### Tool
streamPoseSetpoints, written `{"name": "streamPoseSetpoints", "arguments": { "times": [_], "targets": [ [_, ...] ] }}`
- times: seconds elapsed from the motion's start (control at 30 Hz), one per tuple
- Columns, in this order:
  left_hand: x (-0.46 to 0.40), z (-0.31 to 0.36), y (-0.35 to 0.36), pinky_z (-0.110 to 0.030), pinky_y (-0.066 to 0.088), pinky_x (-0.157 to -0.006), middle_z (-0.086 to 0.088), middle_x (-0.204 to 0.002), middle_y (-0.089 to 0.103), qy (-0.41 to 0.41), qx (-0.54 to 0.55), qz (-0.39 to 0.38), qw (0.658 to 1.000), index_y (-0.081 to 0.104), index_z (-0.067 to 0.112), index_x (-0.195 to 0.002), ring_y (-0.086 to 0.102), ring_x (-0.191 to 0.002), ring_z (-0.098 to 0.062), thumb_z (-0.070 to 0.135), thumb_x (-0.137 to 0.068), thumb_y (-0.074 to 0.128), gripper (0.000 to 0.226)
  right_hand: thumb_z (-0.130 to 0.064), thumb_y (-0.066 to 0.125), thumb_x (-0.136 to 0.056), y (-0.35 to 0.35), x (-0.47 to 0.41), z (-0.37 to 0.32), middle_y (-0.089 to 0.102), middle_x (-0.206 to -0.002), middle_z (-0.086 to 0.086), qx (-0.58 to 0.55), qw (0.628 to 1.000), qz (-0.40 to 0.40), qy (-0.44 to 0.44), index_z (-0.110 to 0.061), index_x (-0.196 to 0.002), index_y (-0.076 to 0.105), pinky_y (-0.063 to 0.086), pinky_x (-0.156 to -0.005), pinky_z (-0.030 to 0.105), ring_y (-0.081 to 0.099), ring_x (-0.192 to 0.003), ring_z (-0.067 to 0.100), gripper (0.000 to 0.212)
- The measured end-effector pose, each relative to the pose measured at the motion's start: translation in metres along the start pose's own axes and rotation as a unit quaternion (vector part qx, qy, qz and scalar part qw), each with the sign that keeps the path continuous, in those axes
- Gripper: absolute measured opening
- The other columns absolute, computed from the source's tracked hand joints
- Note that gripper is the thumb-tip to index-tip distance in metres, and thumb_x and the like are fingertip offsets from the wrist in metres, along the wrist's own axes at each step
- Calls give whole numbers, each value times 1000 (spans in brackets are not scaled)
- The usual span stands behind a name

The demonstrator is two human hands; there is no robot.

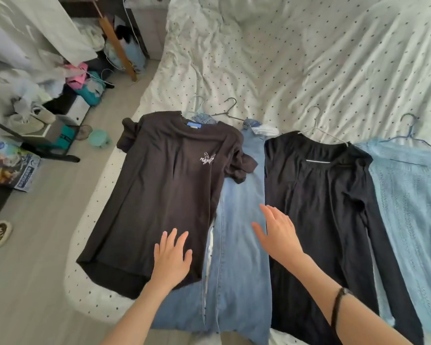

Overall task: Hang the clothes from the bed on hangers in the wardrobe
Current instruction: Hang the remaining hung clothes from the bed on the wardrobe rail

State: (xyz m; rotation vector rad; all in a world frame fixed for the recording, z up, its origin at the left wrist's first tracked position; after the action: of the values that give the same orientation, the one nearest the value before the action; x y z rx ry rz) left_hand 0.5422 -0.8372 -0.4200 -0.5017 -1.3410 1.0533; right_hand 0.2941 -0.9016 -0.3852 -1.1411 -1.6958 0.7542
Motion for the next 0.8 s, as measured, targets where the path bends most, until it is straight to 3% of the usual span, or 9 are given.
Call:
{"name": "streamPoseSetpoints", "arguments": {
  "times": [0.13,0.4,0.63,0.8],
  "targets": [
    [-82,-28,-1,-44,5,-115,-2,-157,-1,23,-39,-44,998,12,27,-148,-6,-144,-25,34,-100,32,53,-38,44,-96,17,-82,-19,42,-140,8,1,999,-18,31,-10,-142,31,30,-108,36,39,-129,25,55],
    [-209,-73,-3,-54,7,-112,-8,-157,-4,55,-84,-14,995,8,27,-149,-5,-143,-31,39,-93,49,70,-32,43,-97,19,-262,-67,36,-145,11,-40,998,-23,30,-11,-144,28,27,-107,38,31,-133,28,53],
    [-261,-95,19,-61,5,-109,-9,-154,-19,32,-103,-75,991,-33,32,-131,-16,-141,-32,61,-81,54,104,-35,42,-96,39,-384,-52,28,-149,14,58,996,18,69,-4,-145,19,20,-112,48,24,-137,32,63],
    [-278,-95,30,-62,3,-108,-6,-153,-24,5,-102,-116,988,-40,34,-126,-21,-140,-31,61,-78,57,111,-41,35,-97,47,-432,-52,36,-141,21,115,988,6,104,-3,-139,29,20,-109,52,30,-131,38,57]
  ]
}}
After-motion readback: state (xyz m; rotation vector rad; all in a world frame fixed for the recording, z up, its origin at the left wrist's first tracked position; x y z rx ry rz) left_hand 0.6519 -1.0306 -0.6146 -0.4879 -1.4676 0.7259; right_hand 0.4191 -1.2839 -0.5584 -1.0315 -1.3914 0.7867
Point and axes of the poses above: each hand's wrist, its own x-axis away from the middle knuckle, its own y-axis out of the palm, z = x × y, the point moved 2 cm from there along -x, towards the middle knuckle
